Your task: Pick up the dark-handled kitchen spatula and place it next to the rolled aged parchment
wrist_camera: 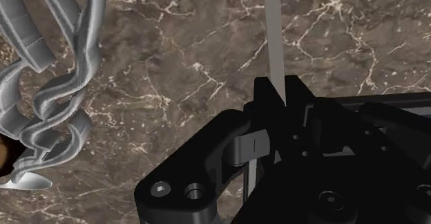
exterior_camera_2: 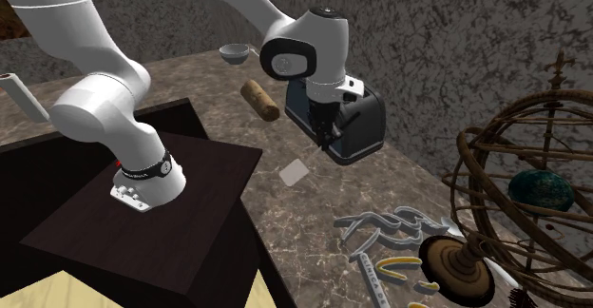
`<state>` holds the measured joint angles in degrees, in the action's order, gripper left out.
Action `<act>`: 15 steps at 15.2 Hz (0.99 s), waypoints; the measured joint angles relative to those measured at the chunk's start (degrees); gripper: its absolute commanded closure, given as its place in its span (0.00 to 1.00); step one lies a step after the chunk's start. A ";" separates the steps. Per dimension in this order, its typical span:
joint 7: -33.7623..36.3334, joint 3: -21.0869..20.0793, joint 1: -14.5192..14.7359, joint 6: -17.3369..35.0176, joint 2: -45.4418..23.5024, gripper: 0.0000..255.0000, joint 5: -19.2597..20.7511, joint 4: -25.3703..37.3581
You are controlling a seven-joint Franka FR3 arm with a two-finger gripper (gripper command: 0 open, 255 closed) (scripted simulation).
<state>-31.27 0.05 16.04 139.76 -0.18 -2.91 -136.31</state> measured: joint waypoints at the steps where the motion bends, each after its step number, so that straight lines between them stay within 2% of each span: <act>1: 1.40 -0.69 0.69 0.82 0.64 1.00 0.05 -1.41; 9: 13.06 -6.88 6.23 1.74 5.97 1.00 0.03 -7.33; 15: 22.60 -12.42 10.61 1.96 7.83 1.00 -0.42 -9.16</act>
<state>-8.67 -12.37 26.65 141.73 7.65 -3.32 -145.47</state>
